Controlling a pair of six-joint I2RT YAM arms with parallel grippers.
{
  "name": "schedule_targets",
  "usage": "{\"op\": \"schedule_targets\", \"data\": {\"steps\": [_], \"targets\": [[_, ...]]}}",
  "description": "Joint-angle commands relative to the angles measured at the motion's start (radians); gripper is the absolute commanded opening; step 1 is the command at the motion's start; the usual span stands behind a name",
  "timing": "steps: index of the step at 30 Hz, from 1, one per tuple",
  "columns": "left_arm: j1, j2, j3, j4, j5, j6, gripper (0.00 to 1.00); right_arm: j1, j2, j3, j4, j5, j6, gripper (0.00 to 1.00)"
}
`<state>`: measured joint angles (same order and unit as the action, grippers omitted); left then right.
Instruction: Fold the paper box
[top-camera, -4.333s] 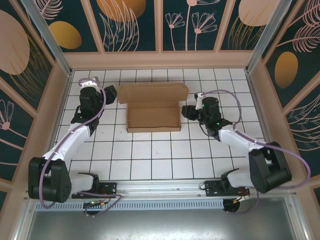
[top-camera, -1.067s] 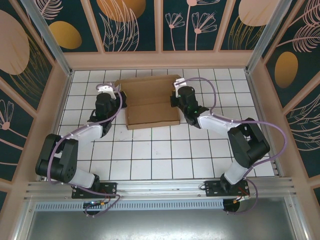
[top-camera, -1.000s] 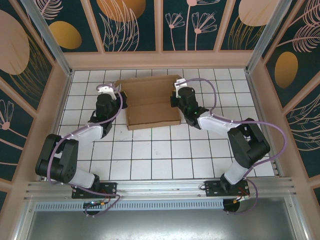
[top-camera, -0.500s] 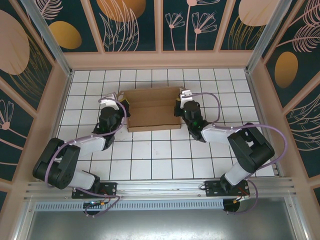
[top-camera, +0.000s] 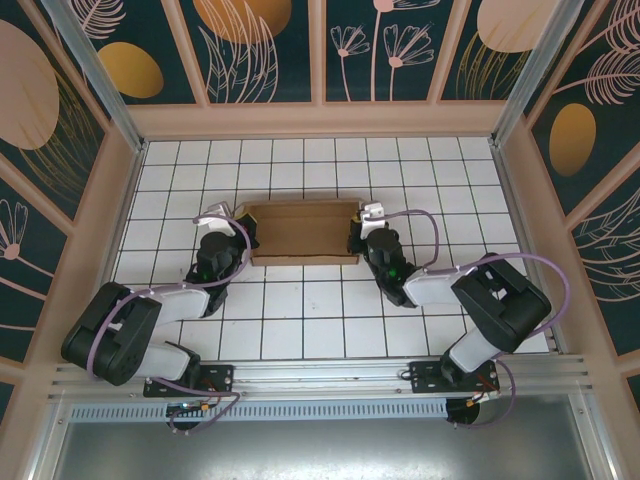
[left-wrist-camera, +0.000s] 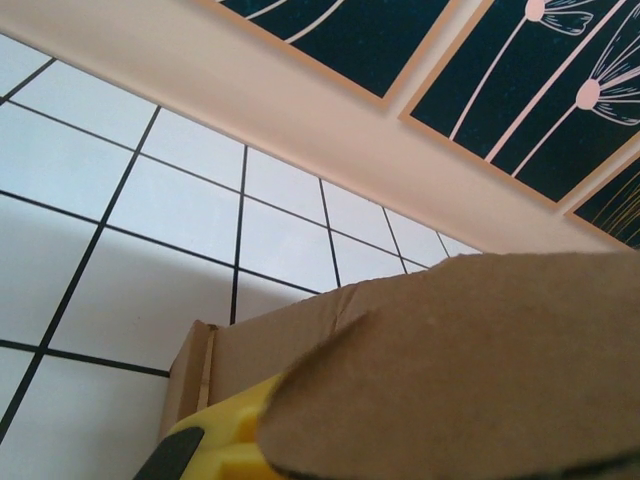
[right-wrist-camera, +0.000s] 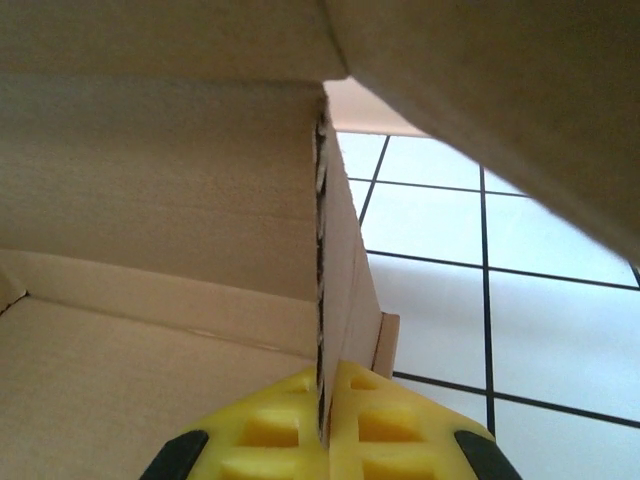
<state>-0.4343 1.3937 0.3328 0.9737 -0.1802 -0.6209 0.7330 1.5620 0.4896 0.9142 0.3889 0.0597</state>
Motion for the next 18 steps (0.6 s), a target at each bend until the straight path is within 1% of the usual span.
{"op": "schedule_targets", "data": {"steps": [1, 7, 12, 18], "targets": [[-0.021, 0.028, -0.061, -0.136, 0.056, -0.059, 0.00, 0.032, -0.008, -0.049, -0.002, -0.008, 0.043, 0.00], [-0.021, 0.022, -0.112, -0.127, 0.033, -0.068, 0.00, 0.059, 0.003, -0.077, 0.028, 0.005, 0.066, 0.00], [-0.021, 0.050, -0.130, -0.113, 0.021, -0.067, 0.00, 0.100, 0.012, -0.086, 0.040, 0.033, 0.071, 0.04], [-0.021, 0.038, -0.147, -0.136, -0.042, -0.051, 0.00, 0.130, 0.007, -0.103, 0.047, 0.069, 0.094, 0.11]]}}
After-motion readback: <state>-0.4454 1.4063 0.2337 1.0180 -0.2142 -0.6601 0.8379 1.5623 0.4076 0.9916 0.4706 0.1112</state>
